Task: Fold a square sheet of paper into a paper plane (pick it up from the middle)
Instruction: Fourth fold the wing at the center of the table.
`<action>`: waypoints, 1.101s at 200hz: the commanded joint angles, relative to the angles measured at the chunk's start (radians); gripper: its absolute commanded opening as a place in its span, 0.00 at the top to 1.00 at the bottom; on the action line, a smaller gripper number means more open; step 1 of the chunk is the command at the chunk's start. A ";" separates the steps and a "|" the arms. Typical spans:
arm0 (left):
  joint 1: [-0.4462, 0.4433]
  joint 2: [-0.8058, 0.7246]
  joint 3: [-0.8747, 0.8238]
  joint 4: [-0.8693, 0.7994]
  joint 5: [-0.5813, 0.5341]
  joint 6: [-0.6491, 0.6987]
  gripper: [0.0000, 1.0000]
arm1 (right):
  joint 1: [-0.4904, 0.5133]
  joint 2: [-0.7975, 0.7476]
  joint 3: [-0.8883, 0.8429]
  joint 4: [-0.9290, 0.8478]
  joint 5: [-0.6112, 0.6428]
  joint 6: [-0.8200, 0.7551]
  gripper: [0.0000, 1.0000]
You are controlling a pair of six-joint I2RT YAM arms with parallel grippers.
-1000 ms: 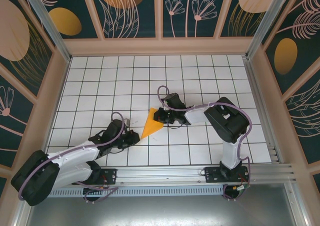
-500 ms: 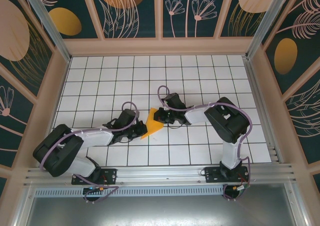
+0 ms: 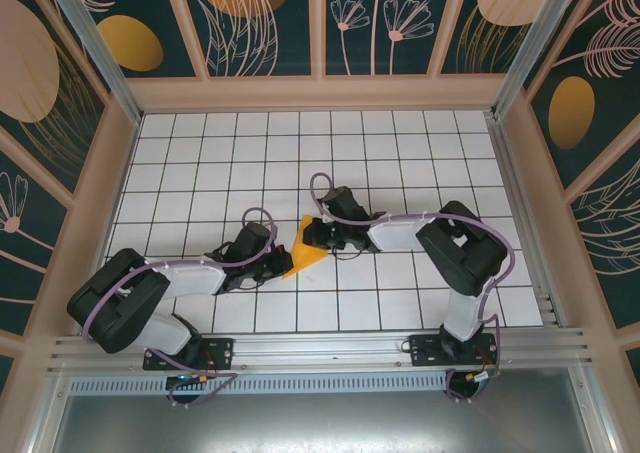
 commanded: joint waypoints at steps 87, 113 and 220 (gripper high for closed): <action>0.002 0.039 -0.026 -0.077 -0.016 0.022 0.99 | 0.088 0.059 -0.007 0.012 -0.008 0.051 0.93; 0.001 0.036 -0.026 -0.084 -0.018 0.024 1.00 | 0.087 0.074 -0.001 -0.037 0.066 0.046 0.93; 0.003 0.031 -0.063 -0.087 -0.051 0.021 1.00 | -0.100 0.098 -0.002 -0.043 0.087 0.000 0.92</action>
